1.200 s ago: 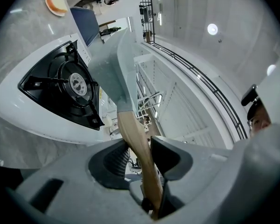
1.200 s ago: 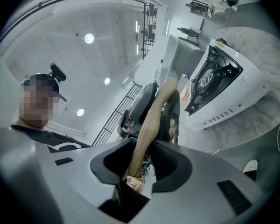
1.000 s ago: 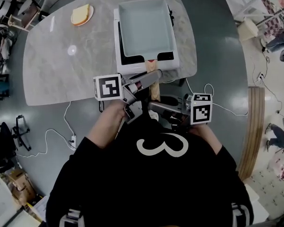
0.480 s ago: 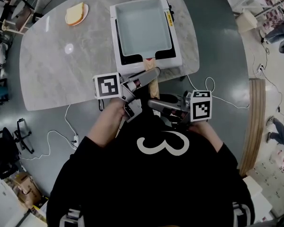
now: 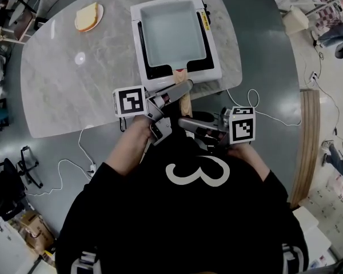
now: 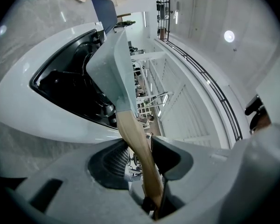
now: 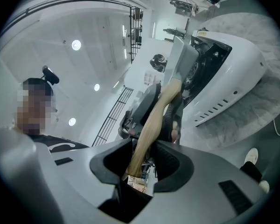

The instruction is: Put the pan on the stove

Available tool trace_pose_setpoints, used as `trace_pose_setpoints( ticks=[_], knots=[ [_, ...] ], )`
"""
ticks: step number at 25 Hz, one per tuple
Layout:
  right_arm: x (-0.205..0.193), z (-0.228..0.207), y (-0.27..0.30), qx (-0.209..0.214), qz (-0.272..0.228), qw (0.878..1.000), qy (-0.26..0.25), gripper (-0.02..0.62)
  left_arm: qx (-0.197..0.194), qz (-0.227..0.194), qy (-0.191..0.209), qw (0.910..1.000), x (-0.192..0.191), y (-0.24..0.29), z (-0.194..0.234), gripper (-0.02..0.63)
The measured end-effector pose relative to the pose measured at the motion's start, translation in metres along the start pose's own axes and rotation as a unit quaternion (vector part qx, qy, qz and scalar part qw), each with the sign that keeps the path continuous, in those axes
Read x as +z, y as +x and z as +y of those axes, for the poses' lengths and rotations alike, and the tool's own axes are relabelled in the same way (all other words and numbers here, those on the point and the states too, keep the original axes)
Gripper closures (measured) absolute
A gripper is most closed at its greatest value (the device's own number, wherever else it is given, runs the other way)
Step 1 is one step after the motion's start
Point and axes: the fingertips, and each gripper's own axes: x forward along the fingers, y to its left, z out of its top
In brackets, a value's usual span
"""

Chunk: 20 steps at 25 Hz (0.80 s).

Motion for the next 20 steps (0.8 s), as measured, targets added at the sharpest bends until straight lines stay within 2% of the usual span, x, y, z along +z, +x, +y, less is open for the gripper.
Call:
trace_pose_setpoints(
  ticks=[12, 20],
  knots=[
    [0.0001, -0.0011, -0.0008, -0.006, 0.001, 1.0, -0.001, 0.48, -0.003, 0.001, -0.016, 0.9999, 0.0001, 0.0016, 0.0044, 0.448],
    [-0.0023, -0.0043, -0.0014, -0.006, 0.005, 1.0, -0.002, 0.477, 0.0, 0.007, 0.002, 1.0, -0.0002, 0.0018, 0.0095, 0.442]
  ],
)
